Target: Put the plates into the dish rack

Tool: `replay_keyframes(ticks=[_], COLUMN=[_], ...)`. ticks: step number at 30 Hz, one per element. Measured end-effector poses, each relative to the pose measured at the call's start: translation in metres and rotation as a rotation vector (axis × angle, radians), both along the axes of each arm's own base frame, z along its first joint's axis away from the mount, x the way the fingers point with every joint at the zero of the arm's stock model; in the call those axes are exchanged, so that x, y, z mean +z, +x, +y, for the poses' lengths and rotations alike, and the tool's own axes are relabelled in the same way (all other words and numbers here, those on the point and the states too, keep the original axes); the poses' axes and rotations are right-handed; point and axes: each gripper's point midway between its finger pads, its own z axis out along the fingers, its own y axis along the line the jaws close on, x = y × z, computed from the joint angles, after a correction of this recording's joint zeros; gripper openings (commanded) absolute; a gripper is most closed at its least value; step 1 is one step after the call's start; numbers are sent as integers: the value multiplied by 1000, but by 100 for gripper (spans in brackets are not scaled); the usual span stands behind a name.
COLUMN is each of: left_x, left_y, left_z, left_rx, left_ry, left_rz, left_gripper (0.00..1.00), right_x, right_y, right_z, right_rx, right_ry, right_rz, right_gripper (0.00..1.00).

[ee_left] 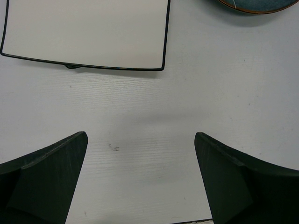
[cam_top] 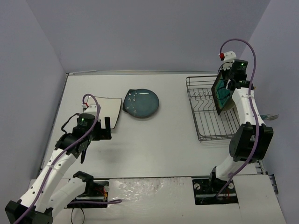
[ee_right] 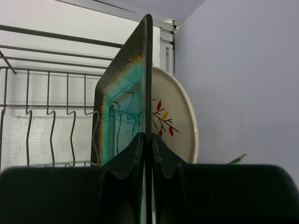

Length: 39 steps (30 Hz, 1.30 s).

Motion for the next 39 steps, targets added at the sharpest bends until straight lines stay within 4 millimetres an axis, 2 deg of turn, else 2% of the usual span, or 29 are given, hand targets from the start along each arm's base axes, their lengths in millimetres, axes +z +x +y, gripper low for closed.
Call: replay_keyframes(ticks=[6,7,10,12,15,18,19,21,24,27,31,34,36,39], left_x=[-2,-2,-2,-2,-2,0,0,1,2,6,11,10,6,-11], left_y=[1,1,1,1,1,0,0,0,1,6,21,40,56,78], left_z=[0,0,0,0,1,0,0,-1,-4,-11,-25,-39,-49,-66], left_rx=[-2,-2,-3,-1,2,8,12,21,49,88,156,212,245,289], left_ry=[6,6,7,7,8,-1,-8,-21,-60,-126,-248,-349,-406,-474], left_rz=[7,8,8,8,6,2,1,-1,0,-7,-21,-13,-3,40], left_gripper=[97,97,97,97,97,97,97,97,97,97,97,97,97,97], right_x=[-22,-24,-26,-26,-28,-28,-24,-12,15,50,101,139,147,152], right_y=[1,2,5,7,6,2,0,-3,-11,-26,-54,-85,-109,-133], right_z=[3,3,1,1,2,4,4,6,8,12,26,50,73,119], right_rx=[6,5,-4,-7,-17,-28,-32,-39,-48,-60,-72,-35,14,133], right_ry=[25,30,39,44,61,81,88,101,118,144,251,386,478,618], right_rz=[10,5,-27,-51,-72,-81,-90,-119,-182,-258,-392,-528,-574,-595], right_gripper=[0,3,20,36,55,70,71,85,98,100,100,100,100,100])
